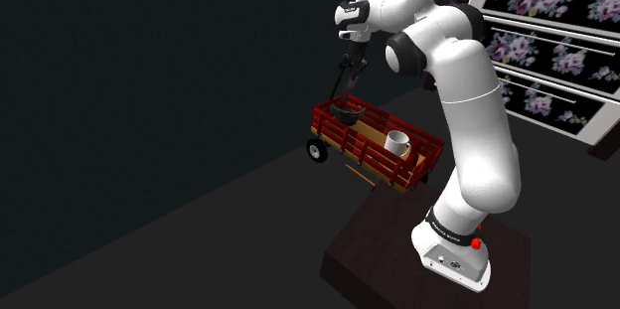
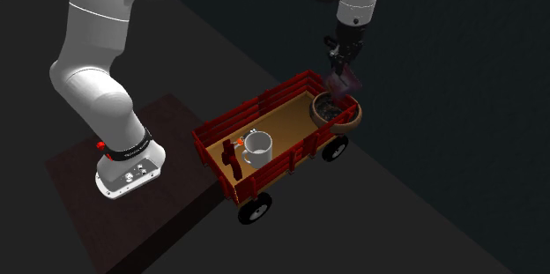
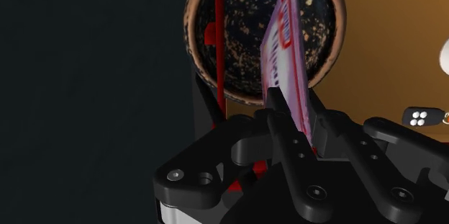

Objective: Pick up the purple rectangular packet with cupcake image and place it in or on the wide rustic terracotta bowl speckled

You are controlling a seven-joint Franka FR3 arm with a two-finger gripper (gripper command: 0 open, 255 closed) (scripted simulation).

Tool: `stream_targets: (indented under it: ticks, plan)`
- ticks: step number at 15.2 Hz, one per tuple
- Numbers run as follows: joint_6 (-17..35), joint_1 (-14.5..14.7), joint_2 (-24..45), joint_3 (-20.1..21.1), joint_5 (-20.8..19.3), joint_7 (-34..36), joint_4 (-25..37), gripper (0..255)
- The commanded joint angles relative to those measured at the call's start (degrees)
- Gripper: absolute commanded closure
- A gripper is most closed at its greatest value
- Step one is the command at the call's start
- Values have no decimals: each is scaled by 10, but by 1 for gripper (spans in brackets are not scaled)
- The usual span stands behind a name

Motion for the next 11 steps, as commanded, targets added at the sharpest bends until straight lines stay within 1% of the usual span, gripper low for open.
stream_targets:
  ticks: [1,5,11]
  plan:
    - [12,1,5,4,4,-3,-11,255]
    - [35,2,13,9,12,-8,-29,255]
    - [35,3,13,8,12,-8,-29,255]
